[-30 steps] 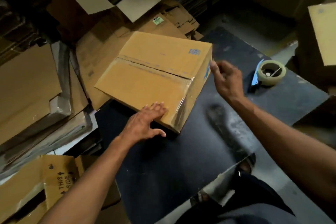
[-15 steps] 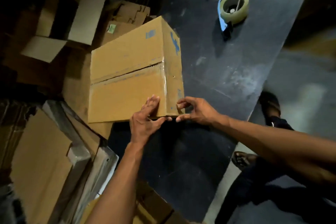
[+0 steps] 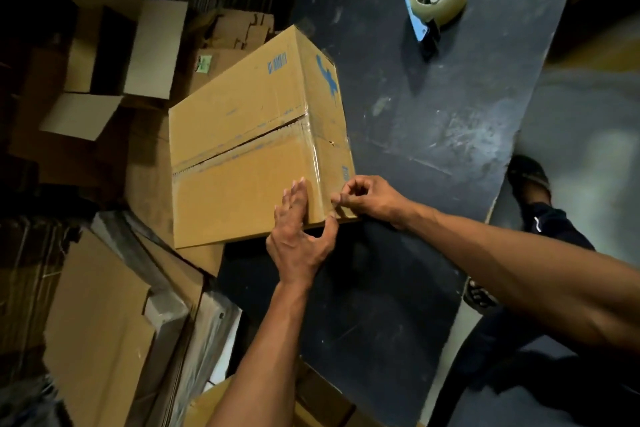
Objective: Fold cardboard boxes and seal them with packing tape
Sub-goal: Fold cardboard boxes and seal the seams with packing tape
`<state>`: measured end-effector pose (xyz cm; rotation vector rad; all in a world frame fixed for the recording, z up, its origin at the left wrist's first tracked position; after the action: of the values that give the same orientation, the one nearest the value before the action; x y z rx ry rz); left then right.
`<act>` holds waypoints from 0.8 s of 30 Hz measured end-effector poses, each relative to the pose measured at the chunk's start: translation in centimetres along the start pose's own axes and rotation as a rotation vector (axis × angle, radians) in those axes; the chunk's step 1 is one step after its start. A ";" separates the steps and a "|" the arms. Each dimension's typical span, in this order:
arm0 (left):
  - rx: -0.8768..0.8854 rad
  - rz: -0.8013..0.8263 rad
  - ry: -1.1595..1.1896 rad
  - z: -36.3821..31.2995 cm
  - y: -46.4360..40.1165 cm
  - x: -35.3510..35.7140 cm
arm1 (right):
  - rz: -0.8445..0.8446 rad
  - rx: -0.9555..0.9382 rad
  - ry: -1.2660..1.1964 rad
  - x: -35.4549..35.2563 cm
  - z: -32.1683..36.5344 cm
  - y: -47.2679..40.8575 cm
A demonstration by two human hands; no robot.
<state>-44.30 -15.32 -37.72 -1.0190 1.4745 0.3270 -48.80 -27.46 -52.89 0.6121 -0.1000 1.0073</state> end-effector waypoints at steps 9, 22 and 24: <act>0.079 -0.110 -0.021 -0.3 0.9 1.1 | 0.012 0.059 -0.108 -0.3 -0.8 0.0; 0.332 -0.069 -0.224 -1.0 2.1 2.7 | -0.085 0.030 -0.053 -0.5 -2.0 0.2; 0.328 -0.032 -0.267 -0.8 2.1 3.0 | -0.088 0.030 -0.052 -0.5 -1.9 0.3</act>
<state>-46.01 -15.87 -41.05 -0.7055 1.2198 0.1819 -49.66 -26.77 -54.51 0.6651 -0.1035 0.9090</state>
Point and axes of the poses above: each hand's wrist, its own y-axis away from the middle knuckle, its own x-axis out of the palm, z = x × y, the point moved 8 cm from there along -y, towards the middle knuckle, and after that the axes turned 13 degrees about -z, right-handed, at the moved point
